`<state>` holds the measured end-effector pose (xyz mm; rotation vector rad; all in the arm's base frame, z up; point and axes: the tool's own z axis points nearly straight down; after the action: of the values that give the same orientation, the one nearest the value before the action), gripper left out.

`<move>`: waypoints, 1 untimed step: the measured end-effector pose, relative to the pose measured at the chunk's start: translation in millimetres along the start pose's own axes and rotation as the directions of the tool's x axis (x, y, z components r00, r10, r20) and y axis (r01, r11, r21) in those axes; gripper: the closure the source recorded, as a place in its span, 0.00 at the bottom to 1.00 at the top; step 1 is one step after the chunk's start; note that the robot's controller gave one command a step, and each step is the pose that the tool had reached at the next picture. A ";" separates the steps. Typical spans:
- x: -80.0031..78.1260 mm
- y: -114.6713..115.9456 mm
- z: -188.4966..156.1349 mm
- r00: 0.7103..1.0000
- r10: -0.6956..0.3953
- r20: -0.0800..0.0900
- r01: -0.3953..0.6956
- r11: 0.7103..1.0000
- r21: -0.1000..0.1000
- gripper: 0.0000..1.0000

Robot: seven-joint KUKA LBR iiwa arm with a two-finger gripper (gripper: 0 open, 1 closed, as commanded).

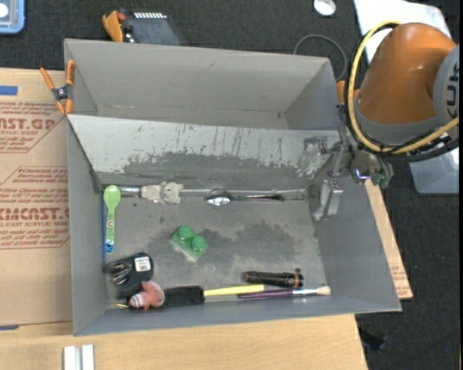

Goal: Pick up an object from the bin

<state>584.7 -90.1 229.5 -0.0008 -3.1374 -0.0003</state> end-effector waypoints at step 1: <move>-1.0 0.5 -5.1 1.000 -0.002 0.007 0.002 1.000 0.001 0.00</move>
Offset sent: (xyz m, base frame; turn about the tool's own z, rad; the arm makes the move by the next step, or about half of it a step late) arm -0.1006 0.0658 -0.1595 -0.1832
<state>585.7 -89.6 234.6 0.0017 -3.1448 0.0014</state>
